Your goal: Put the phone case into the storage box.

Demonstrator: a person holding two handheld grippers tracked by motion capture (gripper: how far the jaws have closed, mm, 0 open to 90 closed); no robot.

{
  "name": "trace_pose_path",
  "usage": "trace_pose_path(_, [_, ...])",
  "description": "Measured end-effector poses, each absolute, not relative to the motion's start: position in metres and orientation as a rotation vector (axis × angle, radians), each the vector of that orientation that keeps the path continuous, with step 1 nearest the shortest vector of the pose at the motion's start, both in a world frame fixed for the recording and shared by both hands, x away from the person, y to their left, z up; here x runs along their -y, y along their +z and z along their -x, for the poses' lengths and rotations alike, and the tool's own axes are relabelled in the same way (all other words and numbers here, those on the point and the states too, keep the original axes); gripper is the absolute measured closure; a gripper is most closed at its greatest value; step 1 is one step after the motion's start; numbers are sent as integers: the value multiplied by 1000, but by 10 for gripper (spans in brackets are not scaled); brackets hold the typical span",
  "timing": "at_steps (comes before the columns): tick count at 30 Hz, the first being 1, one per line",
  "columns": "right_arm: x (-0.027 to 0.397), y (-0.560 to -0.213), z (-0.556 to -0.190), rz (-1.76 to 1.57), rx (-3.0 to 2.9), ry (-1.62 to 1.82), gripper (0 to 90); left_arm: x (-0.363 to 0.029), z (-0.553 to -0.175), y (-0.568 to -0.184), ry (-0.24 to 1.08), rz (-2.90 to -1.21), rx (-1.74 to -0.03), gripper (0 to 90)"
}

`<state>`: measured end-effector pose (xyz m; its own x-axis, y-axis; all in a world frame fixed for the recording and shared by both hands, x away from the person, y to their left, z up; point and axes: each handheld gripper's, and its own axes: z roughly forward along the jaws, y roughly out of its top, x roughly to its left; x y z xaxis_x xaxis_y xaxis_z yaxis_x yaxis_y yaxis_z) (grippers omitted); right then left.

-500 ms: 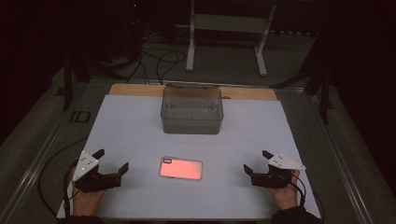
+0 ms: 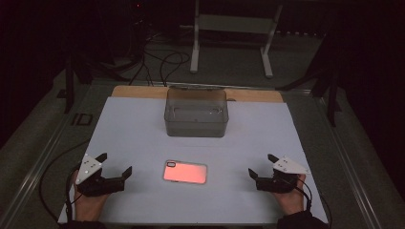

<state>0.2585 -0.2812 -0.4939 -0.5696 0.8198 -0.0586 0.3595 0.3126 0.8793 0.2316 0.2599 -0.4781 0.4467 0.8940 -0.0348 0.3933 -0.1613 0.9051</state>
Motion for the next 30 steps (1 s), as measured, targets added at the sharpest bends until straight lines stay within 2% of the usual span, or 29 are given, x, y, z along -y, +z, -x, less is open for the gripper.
trace_pose_path(30, [281, -495, -257, -1039, -2073, 1204, 90, -224, -244, -472, 594, -1837, -1101, 26])
